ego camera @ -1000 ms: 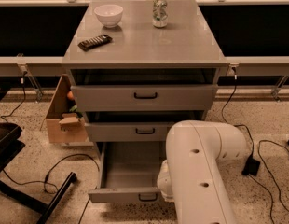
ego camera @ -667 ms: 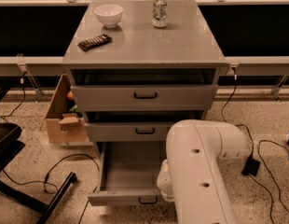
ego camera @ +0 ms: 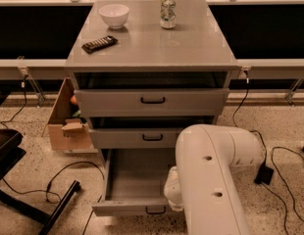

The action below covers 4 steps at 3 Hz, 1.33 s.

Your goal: Open bottom drawer

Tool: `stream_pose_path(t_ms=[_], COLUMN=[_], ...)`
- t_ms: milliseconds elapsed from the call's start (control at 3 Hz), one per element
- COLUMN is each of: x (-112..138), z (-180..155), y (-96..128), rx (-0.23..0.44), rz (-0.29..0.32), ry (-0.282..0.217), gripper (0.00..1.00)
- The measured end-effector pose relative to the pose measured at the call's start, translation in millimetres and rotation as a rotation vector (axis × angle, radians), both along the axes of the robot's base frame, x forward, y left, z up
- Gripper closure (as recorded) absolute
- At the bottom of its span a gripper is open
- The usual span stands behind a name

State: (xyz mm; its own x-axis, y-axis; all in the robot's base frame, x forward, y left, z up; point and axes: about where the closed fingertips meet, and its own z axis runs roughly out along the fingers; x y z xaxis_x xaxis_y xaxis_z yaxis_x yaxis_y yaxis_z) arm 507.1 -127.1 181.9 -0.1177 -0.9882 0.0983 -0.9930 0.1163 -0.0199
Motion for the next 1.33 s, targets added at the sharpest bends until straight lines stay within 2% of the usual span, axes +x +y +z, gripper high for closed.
stream_pose_path(t_ms=[1000, 1333], x=[4.8, 4.8], z=[8.9, 8.9], y=[4.1, 4.1], rx=[-0.007, -0.007], rz=[0.01, 0.01], ry=[-0.005, -0.005], gripper=[1.0, 0.73])
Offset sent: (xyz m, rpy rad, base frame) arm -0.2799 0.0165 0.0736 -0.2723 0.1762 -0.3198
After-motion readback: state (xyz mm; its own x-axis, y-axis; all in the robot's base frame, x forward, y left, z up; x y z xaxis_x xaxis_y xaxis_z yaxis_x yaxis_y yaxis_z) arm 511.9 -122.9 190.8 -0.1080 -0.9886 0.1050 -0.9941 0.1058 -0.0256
